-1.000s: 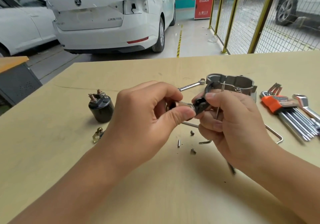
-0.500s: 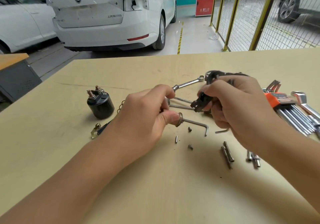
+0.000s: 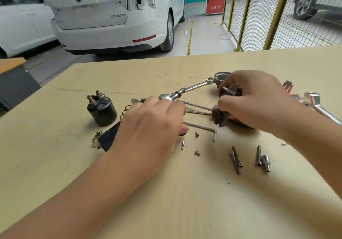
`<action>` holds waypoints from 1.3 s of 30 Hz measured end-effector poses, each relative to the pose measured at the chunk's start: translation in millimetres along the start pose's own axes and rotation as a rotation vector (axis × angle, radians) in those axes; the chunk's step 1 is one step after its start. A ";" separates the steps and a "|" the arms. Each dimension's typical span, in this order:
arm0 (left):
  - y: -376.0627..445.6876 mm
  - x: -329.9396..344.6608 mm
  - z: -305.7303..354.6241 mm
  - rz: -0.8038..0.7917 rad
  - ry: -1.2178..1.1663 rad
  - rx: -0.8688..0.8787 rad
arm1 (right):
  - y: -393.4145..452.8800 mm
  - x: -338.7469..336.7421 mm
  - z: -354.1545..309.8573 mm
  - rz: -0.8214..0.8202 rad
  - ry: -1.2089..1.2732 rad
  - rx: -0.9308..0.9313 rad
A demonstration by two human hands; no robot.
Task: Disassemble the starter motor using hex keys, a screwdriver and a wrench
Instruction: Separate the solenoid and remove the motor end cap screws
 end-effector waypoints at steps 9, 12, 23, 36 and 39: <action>9.8 16.0 2.9 -0.004 0.111 -0.118 | 5.2 10.7 7.1 -0.183 -0.236 -0.004; 9.9 18.3 5.3 -0.043 0.143 -0.133 | 4.7 12.9 4.3 -0.201 -0.246 -0.030; 1.0 -18.9 -77.7 -0.101 -0.090 -0.409 | -3.6 -7.0 -24.2 0.035 -0.225 -0.242; -22.8 40.1 -106.9 -0.569 -0.242 -0.592 | -19.2 11.4 -39.1 0.138 -0.234 -0.423; -19.1 34.2 -111.7 -0.436 -0.460 -0.617 | -27.8 7.8 -47.6 0.194 -0.175 -0.517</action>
Point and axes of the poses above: each hand's wrist, its own y-axis towards the middle knuckle, its own x-axis out of the palm, z = x × y, the point moved 10 cm from there along y, towards the middle knuckle, and after that the axes turned 8 degrees about -z, right-handed, at the moved point
